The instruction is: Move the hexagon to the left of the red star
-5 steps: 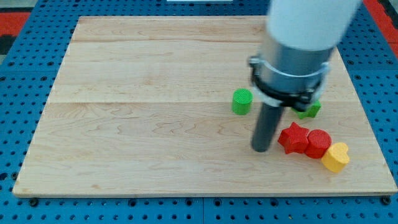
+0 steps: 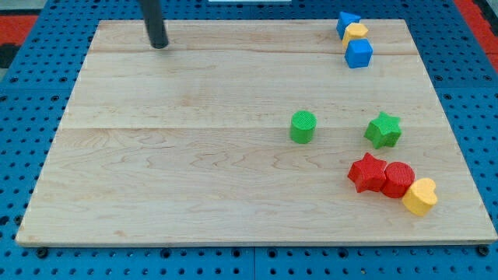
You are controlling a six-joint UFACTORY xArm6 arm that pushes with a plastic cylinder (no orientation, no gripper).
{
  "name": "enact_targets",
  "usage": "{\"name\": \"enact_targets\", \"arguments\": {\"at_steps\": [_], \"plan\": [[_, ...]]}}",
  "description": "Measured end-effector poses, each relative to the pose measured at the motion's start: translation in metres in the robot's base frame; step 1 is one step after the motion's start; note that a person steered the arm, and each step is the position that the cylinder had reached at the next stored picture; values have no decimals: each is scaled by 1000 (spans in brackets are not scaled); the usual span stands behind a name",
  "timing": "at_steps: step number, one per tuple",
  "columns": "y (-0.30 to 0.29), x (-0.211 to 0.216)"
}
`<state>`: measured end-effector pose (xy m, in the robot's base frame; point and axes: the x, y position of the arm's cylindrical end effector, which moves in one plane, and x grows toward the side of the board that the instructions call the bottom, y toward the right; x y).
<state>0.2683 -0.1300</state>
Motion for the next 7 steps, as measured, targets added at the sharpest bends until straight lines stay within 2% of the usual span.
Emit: {"name": "enact_targets", "arguments": {"at_steps": [1,2,3,4,5,7], "plan": [[108,64],[233,90],[349,63],[404,10],[327,-37],[175,-16]]}}
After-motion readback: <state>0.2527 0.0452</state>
